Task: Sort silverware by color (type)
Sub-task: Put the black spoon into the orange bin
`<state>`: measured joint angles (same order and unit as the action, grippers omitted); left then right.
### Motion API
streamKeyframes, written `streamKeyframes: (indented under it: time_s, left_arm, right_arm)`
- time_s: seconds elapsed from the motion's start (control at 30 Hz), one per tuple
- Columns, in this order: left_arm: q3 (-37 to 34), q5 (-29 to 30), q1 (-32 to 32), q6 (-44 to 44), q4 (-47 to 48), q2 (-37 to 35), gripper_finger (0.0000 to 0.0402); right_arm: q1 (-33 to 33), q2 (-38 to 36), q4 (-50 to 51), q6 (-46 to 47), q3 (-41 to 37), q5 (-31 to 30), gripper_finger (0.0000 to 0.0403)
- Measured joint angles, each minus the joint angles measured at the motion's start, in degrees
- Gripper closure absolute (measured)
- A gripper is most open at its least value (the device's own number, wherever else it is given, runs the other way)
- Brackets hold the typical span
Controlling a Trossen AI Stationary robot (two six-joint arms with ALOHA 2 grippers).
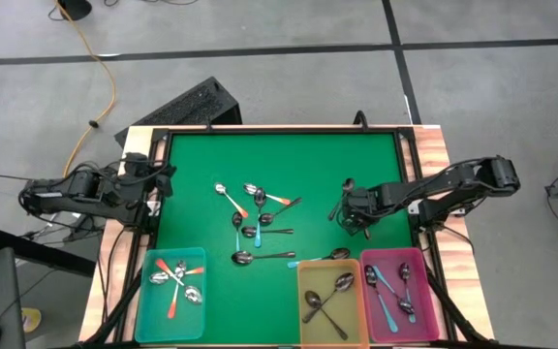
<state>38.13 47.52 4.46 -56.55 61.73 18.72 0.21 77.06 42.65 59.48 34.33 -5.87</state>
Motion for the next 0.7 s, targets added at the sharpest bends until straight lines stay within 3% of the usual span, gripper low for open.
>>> streamKeyframes:
  time_s: [0.43,0.7]
  left_arm:
    - [0.0,0.93,0.01,0.59,0.07,0.0,0.0296]
    - [0.0,1.45,0.01,0.42,0.02,0.0,0.0296]
  right_arm:
    - [0.68,-0.02,0.35,-1.07,-0.02,-0.81,0.0385]
    - [0.72,0.04,0.19,-1.03,0.25,-1.66,0.0391]
